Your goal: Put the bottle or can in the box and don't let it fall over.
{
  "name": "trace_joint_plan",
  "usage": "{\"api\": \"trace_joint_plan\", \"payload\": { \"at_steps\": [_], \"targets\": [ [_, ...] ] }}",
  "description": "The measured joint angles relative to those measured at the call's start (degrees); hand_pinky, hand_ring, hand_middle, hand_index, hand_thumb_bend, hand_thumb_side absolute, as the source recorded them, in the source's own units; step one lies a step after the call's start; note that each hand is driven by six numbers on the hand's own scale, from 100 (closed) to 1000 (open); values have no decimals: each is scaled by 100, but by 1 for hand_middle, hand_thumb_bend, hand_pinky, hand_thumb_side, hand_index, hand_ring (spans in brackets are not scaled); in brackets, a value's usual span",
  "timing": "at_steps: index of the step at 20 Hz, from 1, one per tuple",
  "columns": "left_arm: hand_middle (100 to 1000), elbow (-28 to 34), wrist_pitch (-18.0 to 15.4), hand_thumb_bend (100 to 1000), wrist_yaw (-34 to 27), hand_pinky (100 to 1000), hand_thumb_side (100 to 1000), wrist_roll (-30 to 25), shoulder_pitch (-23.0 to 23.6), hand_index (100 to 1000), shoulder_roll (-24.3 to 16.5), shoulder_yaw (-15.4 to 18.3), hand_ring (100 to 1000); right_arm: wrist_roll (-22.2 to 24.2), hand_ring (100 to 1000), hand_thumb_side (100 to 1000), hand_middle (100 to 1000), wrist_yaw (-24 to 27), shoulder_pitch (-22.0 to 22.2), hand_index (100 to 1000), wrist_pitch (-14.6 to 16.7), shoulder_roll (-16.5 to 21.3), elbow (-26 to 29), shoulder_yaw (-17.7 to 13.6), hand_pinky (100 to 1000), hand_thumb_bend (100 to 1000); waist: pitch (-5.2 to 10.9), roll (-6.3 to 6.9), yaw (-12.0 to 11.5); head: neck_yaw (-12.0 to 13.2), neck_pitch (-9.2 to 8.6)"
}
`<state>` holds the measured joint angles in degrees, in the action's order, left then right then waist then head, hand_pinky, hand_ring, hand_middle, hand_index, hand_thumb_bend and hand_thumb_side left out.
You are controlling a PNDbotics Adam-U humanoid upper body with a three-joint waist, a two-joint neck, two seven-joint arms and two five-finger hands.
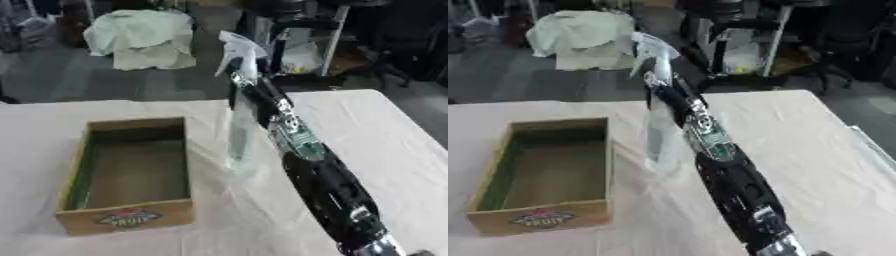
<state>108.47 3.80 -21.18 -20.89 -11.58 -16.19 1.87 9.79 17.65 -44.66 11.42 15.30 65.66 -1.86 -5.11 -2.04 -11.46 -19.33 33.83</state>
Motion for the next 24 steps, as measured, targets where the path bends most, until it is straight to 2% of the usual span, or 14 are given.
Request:
{"api": "trace_joint_plan", "payload": {
  "at_steps": [6, 11, 17, 24],
  "targets": [
    [1000, 0, 8, 100, -17, 1000, 802, -7, -2, 784, 0, -26, 1000, 13, 187, 470, 265, 133, -436, 210, 124, 71, 57, 126, 122, 100, 21, -21, -39, -40, 5],
    [1000, -1, 39, 108, -47, 1000, 800, 43, -37, 785, 2, -26, 1000, -103, 191, 470, 265, 55, -756, 212, 226, 36, 92, 213, 126, 100, 28, -25, -118, -43, 130],
    [1000, -1, 118, 121, -115, 1000, 797, 182, -126, 787, 62, -26, 1000, -402, 193, 470, 264, -426, -974, 213, 389, -225, 115, 258, 127, 100, 40, -28, -237, -52, 276],
    [1000, -2, 210, 156, -305, 1000, 799, 473, -250, 789, 164, -23, 1000, -857, 197, 470, 268, -1116, -1019, 216, 591, -551, 102, 258, 129, 100, 53, -24, -377, -98, 480]
  ]
}}
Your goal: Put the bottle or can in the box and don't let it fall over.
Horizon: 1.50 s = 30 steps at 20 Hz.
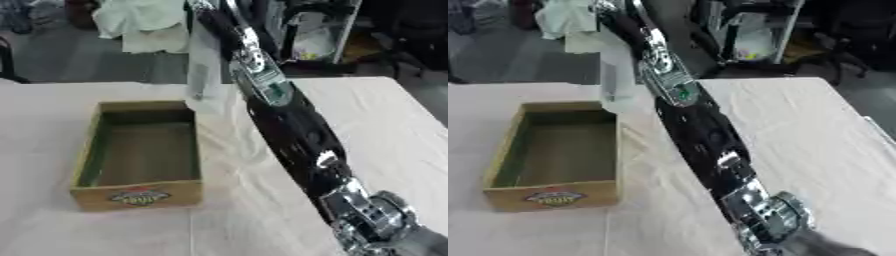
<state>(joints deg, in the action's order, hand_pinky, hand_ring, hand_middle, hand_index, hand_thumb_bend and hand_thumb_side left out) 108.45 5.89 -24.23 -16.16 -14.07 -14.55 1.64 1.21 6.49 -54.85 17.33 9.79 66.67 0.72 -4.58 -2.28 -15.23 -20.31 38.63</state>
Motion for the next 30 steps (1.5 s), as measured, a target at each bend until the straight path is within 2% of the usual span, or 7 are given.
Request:
{"api": "trace_joint_plan", "payload": {
  "at_steps": [5, 12, 16, 20, 21, 22, 30],
  "targets": [
    [1000, 1, 59, 182, -178, 1000, 802, 335, -68, 790, 72, 31, 1000, -264, 201, 470, 270, -229, 53, 219, 64, -183, -6, -35, 133, 100, -1, 7, -104, -16, 54],
    [1000, 22, 162, 210, -454, 1000, 802, 763, -248, 791, 222, 58, 1000, -537, 215, 470, 285, -274, 76, 235, 88, -325, -6, -69, 145, 100, -72, 19, -328, -229, 42],
    [1000, 36, 215, 215, -550, 1000, 805, 1009, -340, 796, 288, 79, 1000, -679, 268, 470, 338, -270, 179, 281, 43, -419, -6, -94, 192, 100, -105, 17, -392, -345, -4],
    [1000, 59, 251, 228, -591, 1000, 815, 1218, -389, 805, 297, 111, 1000, -825, 367, 470, 439, -271, 247, 371, -15, -471, -27, -107, 311, 100, -148, 18, -449, -438, -41],
    [1000, 63, 254, 218, -595, 1000, 829, 1302, -407, 805, 300, 124, 1000, -849, 388, 389, 460, -281, 274, 387, -35, -490, -62, -107, 340, 100, -162, 19, -459, -455, -59],
    [1000, 68, 255, 229, -597, 1000, 815, 1395, -418, 807, 314, 140, 1000, -860, 406, 470, 477, -308, 302, 399, -47, -503, -105, -107, 369, 100, -173, 20, -466, -462, -71],
    [1000, 74, 201, 236, -579, 1000, 818, 1999, -440, 828, 343, 172, 1000, -503, 605, 470, 687, -417, 481, 504, 27, -602, -619, -101, 641, 100, -209, 20, -472, -458, -151]
  ]
}}
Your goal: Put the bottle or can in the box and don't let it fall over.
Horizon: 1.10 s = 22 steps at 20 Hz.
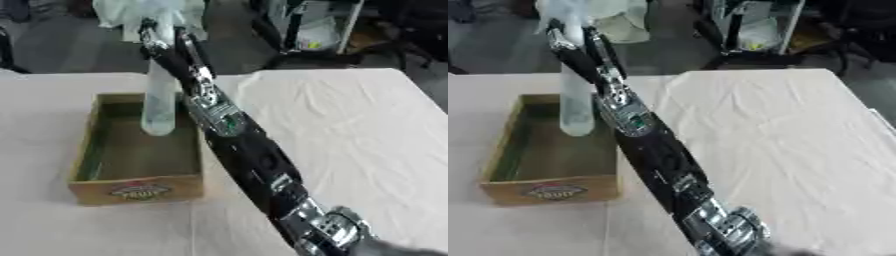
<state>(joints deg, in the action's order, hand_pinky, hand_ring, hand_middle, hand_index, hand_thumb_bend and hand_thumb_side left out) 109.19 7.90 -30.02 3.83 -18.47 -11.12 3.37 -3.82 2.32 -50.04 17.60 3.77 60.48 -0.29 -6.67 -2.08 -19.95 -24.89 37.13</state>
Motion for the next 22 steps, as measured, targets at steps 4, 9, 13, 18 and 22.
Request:
{"api": "trace_joint_plan", "payload": {
  "at_steps": [4, 9, 13, 18, 22],
  "targets": [
    [1000, 14, -11, 232, 38, 1000, 816, 78, -6, 827, 0, 0, 1000, 306, 724, 470, 789, -33, 66, 567, 36, -4, -267, 24, 714, 100, -1, -2, 9, 10, -8],
    [1000, 31, -31, 226, 44, 1000, 812, 69, -6, 825, 0, -2, 1000, 733, 776, 470, 836, -235, 140, 624, -9, -31, -509, 60, 756, 100, -1, -2, 37, 56, -9],
    [1000, 32, -42, 224, 47, 1000, 813, 17, -4, 824, -1, -4, 1000, 1099, 817, 470, 875, -509, 201, 685, -138, -51, -684, 94, 794, 100, -1, -7, 53, 64, -9],
    [1000, 32, -41, 222, 55, 1000, 815, -27, 28, 825, -6, -18, 1000, 1628, 930, 470, 987, -888, 211, 880, -291, -49, -755, 108, 890, 100, -1, -19, 90, 122, -9],
    [1000, 31, -42, 221, 69, 1000, 816, -63, 38, 825, -10, -32, 1000, 2032, 988, 470, 1000, -1215, 218, 969, -386, -44, -690, 107, 929, 100, 1, -20, 132, 161, -9]
  ]
}}
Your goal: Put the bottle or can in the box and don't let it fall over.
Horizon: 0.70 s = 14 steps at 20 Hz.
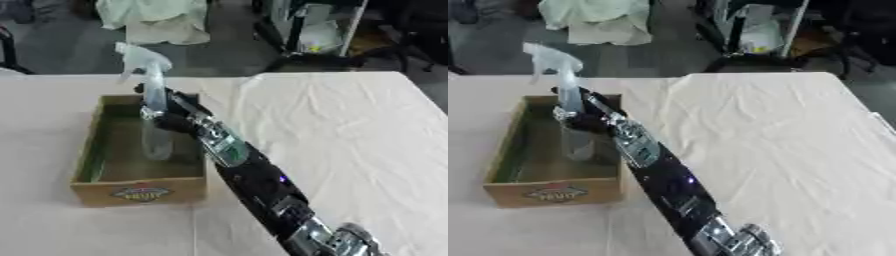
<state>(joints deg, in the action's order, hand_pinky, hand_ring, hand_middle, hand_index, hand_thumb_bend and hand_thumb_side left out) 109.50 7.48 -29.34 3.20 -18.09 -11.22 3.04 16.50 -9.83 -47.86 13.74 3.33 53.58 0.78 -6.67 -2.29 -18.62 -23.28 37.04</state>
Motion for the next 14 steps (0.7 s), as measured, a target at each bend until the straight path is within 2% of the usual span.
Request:
{"api": "trace_joint_plan", "payload": {
  "at_steps": [6, 14],
  "targets": [
    [1000, -1, -5, 218, 24, 1000, 819, -30, 48, 826, -49, 0, 1000, 393, 1000, 470, 1000, -338, 4, 990, -187, 74, 300, -40, 943, 100, 3, -16, 78, 52, 1],
    [1000, -5, -9, 216, 63, 1000, 821, -77, 101, 826, -91, -1, 1000, 584, 1000, 470, 1000, -349, 63, 1000, -388, 180, 600, -111, 962, 100, 12, -31, 167, 88, 1]
  ]
}}
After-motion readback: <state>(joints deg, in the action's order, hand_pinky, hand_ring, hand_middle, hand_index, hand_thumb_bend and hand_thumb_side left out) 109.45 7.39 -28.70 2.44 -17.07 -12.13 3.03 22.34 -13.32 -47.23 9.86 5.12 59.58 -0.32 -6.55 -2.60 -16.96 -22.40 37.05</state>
